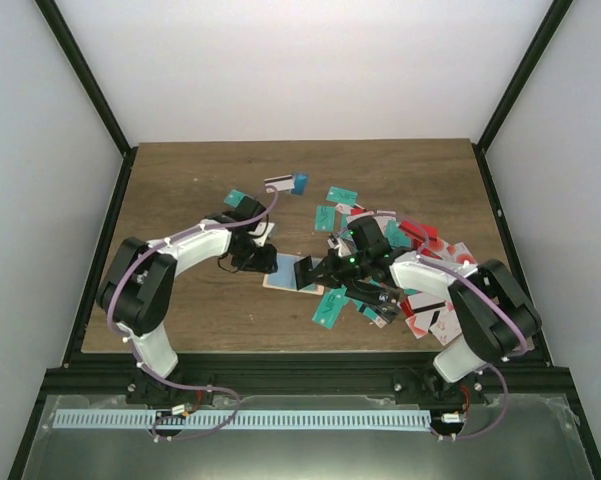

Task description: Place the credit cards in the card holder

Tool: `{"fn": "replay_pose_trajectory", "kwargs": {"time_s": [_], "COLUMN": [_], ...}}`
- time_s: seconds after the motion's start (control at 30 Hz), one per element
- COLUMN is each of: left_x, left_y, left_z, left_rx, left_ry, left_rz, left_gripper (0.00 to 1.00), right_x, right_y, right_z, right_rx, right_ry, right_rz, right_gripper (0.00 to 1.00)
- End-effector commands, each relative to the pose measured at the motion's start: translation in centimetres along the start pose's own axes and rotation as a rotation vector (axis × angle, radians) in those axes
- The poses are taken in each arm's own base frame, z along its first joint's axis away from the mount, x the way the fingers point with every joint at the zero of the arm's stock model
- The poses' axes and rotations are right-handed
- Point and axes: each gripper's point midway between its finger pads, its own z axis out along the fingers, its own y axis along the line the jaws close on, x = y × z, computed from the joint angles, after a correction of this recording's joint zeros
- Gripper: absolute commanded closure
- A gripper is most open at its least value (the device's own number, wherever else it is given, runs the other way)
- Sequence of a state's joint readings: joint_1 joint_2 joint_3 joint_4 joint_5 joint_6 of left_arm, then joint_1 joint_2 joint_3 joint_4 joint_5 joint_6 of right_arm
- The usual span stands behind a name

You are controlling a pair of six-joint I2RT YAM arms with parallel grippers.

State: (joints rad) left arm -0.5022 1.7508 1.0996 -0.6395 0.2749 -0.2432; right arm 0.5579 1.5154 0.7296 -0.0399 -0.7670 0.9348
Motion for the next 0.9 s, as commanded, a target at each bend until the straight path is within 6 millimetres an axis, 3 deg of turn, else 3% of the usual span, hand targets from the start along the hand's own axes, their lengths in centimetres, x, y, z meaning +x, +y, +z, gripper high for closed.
{"fn": "replay_pose_trajectory", "kwargs": {"time_s": [0.0, 0.4, 0.5, 0.67, 0.87], "left_x": [-1.3, -1.3, -1.2, -1.3, -1.6], "left_y": [1.4, 3.1, 3.4, 4.3, 4.7], "left_z": [0.0, -0.1, -1.3, -2.6, -2.4], "left_rx": [-0.066, -0.152, -0.179, -0.243, -0.261], "left_ry": [-0.026, -0.030, -0.066, -0.105, -0.104], "left_rz": [0.017, -0.019, -0.037, -0.053, -0.047], "left_gripper": [0.51, 0.45, 0.33, 0.25, 0.26], "right_x": [-1.3, -2.7, -2.8, -2.9, -3.0], "right_y": [1.3, -0.1, -0.5, -0.9, -1.2], "right_z": [1.1, 2.9, 3.0, 2.9, 3.3], "right_rx": [-0.006, 0.052, 0.069, 0.094, 0.099], "right_ry": [0.003, 0.030, 0.034, 0.030, 0.037], "right_rz": [-0.058, -0.039, -0.037, -0.037, -0.030], "right_gripper": [0.99, 0.99, 0.99, 0.99, 0.99]}}
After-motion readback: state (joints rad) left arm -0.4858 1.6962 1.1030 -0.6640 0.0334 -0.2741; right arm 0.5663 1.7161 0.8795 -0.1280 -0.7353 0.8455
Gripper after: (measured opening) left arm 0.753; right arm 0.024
